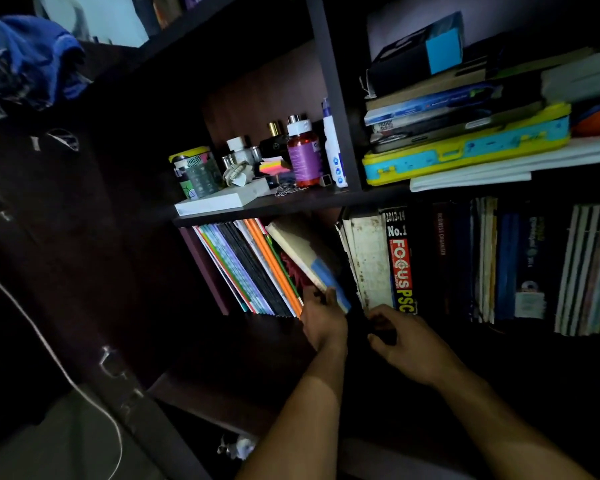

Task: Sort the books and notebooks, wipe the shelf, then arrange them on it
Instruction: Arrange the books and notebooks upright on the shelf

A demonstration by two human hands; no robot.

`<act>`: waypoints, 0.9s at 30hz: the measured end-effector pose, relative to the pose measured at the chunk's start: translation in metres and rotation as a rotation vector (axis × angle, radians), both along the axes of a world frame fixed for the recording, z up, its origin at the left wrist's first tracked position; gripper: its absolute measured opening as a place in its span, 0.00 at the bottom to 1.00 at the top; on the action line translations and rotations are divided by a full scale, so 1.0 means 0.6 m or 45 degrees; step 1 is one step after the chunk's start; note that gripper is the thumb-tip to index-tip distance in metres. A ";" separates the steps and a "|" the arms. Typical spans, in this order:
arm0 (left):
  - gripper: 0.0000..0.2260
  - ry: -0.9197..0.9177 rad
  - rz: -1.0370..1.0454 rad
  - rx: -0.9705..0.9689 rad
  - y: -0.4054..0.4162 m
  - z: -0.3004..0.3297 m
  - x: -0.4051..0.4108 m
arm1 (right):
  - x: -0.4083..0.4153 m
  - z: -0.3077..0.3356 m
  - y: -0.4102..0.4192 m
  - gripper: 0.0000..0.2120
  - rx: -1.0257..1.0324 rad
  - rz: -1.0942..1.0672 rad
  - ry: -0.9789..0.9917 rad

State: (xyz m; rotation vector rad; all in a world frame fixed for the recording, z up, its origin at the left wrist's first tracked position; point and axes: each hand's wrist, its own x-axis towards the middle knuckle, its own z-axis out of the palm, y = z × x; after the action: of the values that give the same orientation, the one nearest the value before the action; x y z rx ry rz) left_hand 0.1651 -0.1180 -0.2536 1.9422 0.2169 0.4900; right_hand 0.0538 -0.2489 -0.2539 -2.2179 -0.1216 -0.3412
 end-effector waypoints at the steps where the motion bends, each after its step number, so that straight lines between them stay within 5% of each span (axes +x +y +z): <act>1: 0.11 0.060 -0.008 0.032 0.001 0.009 -0.008 | -0.008 0.005 0.001 0.12 -0.033 -0.039 -0.013; 4: 0.15 0.143 -0.138 -0.057 0.013 0.039 -0.050 | -0.054 0.024 0.017 0.14 -0.263 -0.096 -0.010; 10: 0.13 0.104 -0.655 -0.140 0.047 0.092 -0.185 | -0.166 0.080 0.035 0.22 -0.044 -0.197 -0.067; 15: 0.12 0.125 -1.135 -0.181 0.047 0.150 -0.348 | -0.353 0.135 0.013 0.20 -0.055 -0.349 -0.112; 21: 0.10 0.224 -1.803 -0.028 -0.070 0.197 -0.568 | -0.635 0.166 -0.047 0.19 -0.073 -0.684 -0.075; 27: 0.11 0.130 -2.111 0.093 -0.181 0.196 -0.743 | -0.867 0.167 -0.089 0.18 -0.168 -1.050 -0.024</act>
State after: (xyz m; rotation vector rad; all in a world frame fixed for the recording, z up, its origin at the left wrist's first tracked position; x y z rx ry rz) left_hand -0.2806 -0.2265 -0.1359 1.5682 -1.2716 -0.7049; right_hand -0.4667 -0.3021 -0.1536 -2.3006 0.8010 -0.8119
